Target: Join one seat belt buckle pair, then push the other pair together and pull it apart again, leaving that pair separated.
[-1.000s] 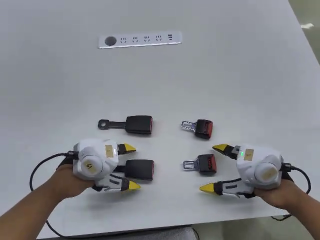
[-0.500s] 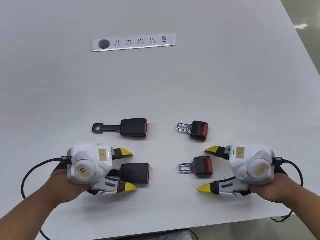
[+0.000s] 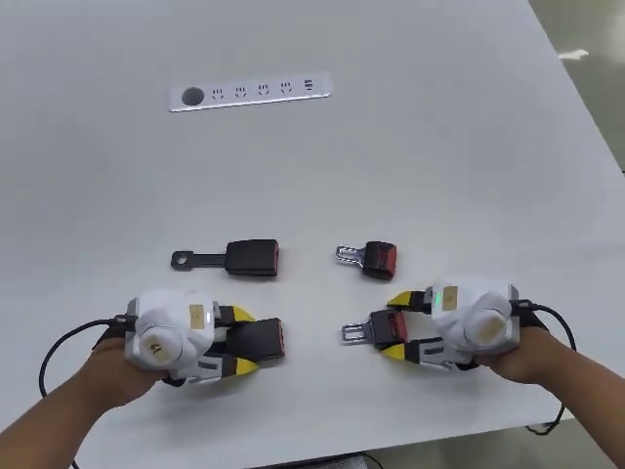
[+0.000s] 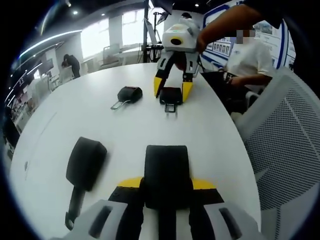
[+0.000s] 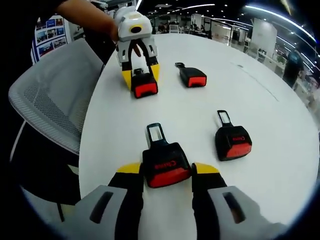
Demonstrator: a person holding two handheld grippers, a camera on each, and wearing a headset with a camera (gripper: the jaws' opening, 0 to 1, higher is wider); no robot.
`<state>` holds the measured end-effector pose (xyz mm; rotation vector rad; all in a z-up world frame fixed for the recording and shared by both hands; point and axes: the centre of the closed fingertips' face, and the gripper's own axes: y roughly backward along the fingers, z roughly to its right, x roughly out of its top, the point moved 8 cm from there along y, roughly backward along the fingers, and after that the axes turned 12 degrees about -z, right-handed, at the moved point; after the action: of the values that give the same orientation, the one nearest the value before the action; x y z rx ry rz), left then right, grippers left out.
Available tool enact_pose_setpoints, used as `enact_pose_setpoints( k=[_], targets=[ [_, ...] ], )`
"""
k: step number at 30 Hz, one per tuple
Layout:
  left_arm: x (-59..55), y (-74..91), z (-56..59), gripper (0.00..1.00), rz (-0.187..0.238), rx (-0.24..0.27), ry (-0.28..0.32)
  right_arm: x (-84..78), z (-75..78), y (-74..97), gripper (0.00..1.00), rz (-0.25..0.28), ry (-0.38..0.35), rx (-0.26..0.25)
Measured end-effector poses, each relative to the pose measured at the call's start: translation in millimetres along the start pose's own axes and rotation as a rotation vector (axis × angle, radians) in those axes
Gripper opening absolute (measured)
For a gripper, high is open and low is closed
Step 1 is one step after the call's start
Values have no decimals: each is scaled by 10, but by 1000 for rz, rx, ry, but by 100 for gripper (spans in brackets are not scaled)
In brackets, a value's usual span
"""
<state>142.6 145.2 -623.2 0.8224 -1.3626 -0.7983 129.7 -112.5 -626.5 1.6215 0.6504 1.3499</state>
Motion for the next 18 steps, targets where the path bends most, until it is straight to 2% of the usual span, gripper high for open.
enact_pose_setpoints(
  k=[9,18],
  targets=[
    [5,-9,-54,35,-41,-22,-19,-4,-29,-31,35,-28,18,7],
    [6,-7,-87,34,-53,-29,-13,31,-117,-35,35,-22,7,5]
  ],
)
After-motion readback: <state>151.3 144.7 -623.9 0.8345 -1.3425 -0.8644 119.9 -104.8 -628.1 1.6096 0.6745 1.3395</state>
